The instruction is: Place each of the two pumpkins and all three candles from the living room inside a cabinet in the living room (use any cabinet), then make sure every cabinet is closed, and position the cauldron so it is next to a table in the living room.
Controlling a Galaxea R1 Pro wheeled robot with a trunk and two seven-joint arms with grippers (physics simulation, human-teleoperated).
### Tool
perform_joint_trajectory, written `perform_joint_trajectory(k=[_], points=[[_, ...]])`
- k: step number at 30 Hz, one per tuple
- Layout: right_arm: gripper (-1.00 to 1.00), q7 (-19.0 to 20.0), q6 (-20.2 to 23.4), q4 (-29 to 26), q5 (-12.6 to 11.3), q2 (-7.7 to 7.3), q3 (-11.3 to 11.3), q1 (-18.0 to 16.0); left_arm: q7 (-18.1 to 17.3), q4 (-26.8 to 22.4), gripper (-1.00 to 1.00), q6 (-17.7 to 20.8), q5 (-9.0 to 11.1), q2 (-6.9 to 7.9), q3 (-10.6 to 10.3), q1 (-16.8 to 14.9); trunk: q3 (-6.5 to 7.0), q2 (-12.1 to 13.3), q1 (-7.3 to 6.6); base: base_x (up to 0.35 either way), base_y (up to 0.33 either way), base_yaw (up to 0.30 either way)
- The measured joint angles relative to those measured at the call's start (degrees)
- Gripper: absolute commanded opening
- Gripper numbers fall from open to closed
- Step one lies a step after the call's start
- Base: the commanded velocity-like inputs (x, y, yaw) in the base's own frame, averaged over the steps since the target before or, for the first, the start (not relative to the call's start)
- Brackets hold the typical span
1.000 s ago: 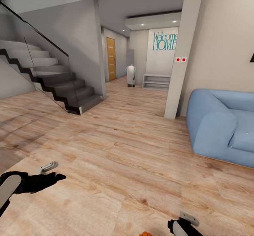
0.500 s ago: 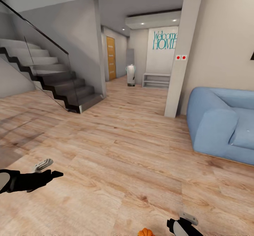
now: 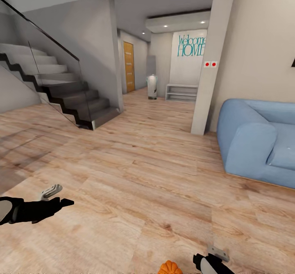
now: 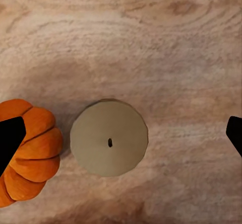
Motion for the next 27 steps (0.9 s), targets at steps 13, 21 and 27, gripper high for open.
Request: perform_joint_trajectory(k=[13,21,27], points=[[1.0,0.0,-2.4,0.0,-0.1,-0.31,0.0,0.3,0.0,0.0,1.0,0.0,0.0,0.0,-0.1,0.0,-2.33,-5.2,2.86,0.0,0.0,0.0],[1.0,0.1,-2.4,0.0,0.0,-0.26,0.0,0.3,0.0,0.0,1.0,0.0,0.0,0.0,-0.2,0.0,-4.1,-5.3,3.08,0.0,0.0,0.0],[1.0,0.1,-2.4,0.0,0.0,-0.14,0.0,0.3,0.0,0.0,1.0,0.0,0.0,0.0,-0.3,0.0,-5.43,-5.4,3.23,0.0,0.0,0.0]])
